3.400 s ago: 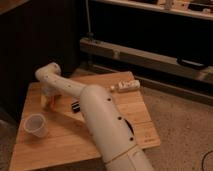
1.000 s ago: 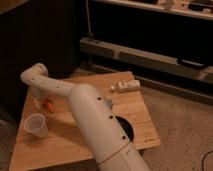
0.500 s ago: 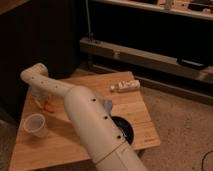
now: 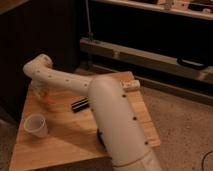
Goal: Place the pepper in the ceramic cup
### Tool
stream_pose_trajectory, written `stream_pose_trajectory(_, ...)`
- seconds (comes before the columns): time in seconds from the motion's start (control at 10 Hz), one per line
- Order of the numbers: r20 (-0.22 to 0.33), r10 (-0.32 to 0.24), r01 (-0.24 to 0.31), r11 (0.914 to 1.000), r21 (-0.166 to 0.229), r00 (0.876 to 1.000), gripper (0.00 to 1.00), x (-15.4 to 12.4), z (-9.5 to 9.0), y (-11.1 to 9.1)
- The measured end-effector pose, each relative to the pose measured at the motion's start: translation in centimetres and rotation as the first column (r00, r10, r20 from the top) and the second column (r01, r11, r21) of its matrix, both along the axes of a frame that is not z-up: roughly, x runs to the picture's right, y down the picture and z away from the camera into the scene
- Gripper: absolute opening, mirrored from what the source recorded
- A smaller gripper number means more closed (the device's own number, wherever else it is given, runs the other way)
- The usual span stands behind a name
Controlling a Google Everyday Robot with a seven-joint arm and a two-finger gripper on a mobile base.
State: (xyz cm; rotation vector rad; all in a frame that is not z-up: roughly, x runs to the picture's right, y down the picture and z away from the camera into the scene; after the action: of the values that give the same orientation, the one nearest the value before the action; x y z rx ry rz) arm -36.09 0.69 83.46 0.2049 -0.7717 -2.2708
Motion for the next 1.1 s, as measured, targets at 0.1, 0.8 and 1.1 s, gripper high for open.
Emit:
stream_pose_trajectory(0.1,0.018,0.025,-0.025,0.9995,0.018,1.0,0.0,0.5,-1.0,-0.5)
stream_pose_trajectory(0.8,0.396,0.323,-0.345,0.9384,-0.016,0.86,0.0,3.4,-4.4,1.7)
stream_pose_trajectory(1.1,0.443,0.328,-0.359,0.9331,-0.014,0.835,0.0,3.2,-6.1,0.8)
